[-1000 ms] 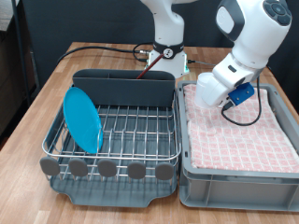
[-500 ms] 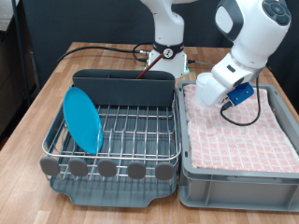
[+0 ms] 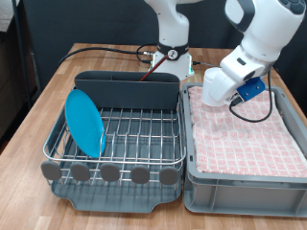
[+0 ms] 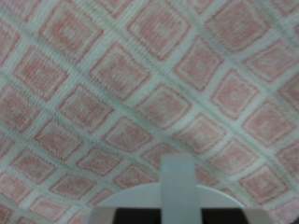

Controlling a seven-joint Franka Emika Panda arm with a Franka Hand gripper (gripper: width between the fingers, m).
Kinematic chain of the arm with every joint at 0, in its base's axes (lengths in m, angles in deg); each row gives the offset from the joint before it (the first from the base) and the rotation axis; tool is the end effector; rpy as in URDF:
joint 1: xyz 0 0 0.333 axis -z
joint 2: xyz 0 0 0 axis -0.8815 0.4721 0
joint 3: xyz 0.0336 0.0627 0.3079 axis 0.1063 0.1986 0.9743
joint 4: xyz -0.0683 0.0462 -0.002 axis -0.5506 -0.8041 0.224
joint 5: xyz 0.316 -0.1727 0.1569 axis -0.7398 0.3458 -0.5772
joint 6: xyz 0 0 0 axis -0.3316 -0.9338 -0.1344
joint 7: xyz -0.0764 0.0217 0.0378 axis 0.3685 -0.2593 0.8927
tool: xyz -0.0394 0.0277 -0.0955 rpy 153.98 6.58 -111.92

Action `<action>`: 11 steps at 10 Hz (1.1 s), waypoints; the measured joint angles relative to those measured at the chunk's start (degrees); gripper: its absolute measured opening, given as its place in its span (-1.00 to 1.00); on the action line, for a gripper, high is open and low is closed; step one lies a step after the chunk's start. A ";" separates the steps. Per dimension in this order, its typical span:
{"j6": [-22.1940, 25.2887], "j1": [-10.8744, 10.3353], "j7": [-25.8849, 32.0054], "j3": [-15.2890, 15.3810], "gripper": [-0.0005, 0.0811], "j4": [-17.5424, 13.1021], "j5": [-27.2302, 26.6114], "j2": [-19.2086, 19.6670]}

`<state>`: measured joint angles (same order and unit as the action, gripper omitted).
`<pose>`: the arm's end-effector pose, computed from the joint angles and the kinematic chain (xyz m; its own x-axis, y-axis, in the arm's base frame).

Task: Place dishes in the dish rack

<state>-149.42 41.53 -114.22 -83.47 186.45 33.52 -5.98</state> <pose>0.4596 0.1671 0.2758 0.9720 -0.0403 -0.2313 0.0122 -0.9752 0.2211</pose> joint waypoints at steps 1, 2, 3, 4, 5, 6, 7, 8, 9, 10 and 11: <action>0.93 0.21 0.44 -0.30 -0.81 -0.87 -0.87 -0.35; 1.45 0.56 0.76 -0.76 -0.81 -1.71 -1.96 -0.63; 1.62 0.98 0.79 -1.44 -0.81 -2.37 -3.22 -0.99; 1.63 1.63 0.18 -2.23 -0.81 -3.04 -4.72 -1.39; 1.65 2.32 -0.58 -3.24 -0.81 -3.91 -5.76 -1.79; 1.91 2.77 -1.75 -3.45 -0.81 -4.56 -6.74 -2.01; 1.91 2.70 -1.38 -3.40 -0.81 -4.52 -6.45 -1.87; 1.76 2.64 -2.10 -3.38 -0.81 -4.55 -5.17 -1.55; 1.72 2.64 -4.03 -3.51 -0.81 -5.14 -2.92 -0.96; 1.69 2.76 -5.08 -3.86 -0.81 -6.70 -1.78 0.15; 1.73 3.02 -5.06 -4.46 -0.81 -8.91 -1.68 1.70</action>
<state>-147.69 44.55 -119.28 -87.93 177.54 31.84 -4.28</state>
